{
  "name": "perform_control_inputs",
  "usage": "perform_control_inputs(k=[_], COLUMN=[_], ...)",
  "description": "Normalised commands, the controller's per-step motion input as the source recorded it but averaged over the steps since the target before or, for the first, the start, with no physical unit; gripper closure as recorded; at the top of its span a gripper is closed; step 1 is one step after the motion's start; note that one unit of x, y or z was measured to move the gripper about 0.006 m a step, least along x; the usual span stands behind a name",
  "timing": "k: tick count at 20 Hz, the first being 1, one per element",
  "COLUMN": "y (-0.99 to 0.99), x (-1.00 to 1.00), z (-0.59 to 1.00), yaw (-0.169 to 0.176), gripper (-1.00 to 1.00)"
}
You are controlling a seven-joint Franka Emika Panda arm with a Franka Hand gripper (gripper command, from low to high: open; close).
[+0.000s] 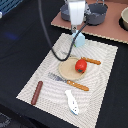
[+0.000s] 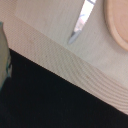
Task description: Interact with the objects in diverse but meaningful ways.
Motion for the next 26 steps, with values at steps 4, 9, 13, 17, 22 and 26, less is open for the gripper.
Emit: perform_control_inputs(k=[4,9,13,17,22,26], y=[-0.69,-0.28,0.0,0.05,0.11,0.0], x=[0.07,0.43,0.39,0.47,0.64,0.63], z=[0.0,0.15,0.27,0.19,0.02,-0.1], yaw=[-0.102,-0.188,-0.267,-0.227,-0.18,-0.163], gripper=[-1.0,-1.0,-1.0,-1.0,-1.0,-1.0])
